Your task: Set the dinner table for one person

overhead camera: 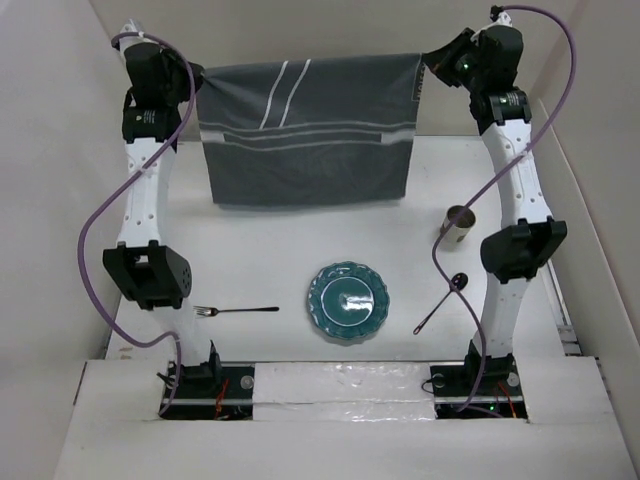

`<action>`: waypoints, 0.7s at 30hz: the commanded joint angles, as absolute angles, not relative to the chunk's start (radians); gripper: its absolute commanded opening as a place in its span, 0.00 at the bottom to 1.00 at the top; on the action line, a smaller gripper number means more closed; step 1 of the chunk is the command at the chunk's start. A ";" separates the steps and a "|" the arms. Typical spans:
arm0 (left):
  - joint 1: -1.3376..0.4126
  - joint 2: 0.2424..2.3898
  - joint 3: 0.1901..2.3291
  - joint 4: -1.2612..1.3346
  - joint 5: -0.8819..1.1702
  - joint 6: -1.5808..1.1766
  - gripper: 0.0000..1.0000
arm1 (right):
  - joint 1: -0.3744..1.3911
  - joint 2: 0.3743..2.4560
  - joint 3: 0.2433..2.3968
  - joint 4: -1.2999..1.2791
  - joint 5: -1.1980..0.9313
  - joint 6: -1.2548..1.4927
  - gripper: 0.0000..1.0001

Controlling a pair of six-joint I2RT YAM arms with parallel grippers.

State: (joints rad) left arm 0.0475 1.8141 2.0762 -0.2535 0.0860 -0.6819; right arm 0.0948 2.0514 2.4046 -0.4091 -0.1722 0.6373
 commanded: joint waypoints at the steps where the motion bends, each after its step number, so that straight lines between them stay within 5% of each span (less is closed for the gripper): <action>1: 0.058 1.763 2.191 -0.172 0.112 -0.713 0.00 | 0.072 1.996 2.545 -0.382 -0.215 0.660 0.00; 6: 0.058 1.645 1.947 -0.073 0.123 -0.698 0.00 | 0.051 1.840 2.223 -0.255 -0.245 0.655 0.00; 14: 0.077 1.398 1.127 0.187 0.221 -0.729 0.00 | 0.040 1.629 1.434 -0.088 -0.279 0.643 0.00; 21: 0.077 1.491 0.813 0.392 0.290 -0.741 0.00 | 0.040 1.755 1.256 -0.097 -0.305 0.637 0.00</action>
State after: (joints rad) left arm 0.0696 1.4750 0.8467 0.2062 0.2420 -0.7345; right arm 0.0467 1.7382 1.2724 -0.1459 -0.2878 0.6514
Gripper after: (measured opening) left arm 0.013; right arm 0.010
